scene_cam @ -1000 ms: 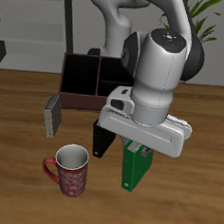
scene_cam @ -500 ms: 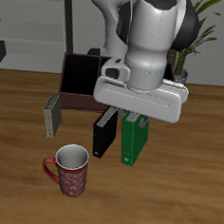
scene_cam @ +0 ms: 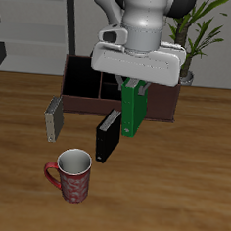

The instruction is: Place the green book into the back desk caddy's front compartment

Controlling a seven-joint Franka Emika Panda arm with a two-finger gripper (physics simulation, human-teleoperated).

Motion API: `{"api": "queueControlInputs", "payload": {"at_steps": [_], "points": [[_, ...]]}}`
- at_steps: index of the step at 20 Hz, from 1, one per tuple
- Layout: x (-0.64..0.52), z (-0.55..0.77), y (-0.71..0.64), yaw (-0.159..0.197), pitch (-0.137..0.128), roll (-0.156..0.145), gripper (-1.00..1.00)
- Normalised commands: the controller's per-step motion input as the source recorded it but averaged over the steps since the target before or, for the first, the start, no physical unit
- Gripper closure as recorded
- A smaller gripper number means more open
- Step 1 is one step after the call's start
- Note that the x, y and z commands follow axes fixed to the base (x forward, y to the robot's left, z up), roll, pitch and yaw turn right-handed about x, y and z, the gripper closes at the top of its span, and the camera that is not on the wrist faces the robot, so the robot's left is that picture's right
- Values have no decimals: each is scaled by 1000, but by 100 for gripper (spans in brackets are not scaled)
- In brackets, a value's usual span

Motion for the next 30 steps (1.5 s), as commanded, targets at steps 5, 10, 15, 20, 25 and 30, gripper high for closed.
{"api": "queueControlInputs", "payload": {"at_steps": [5,10,15,20,25,30], "points": [[-560,303,-107,14,-35,-2,100],[-515,248,-186,25,-41,-1,100],[-535,244,-226,26,-41,0,100],[-484,150,-196,74,-37,18,100],[-532,69,-186,49,-18,13,100],[-444,52,-178,70,-20,-9,100]]}}
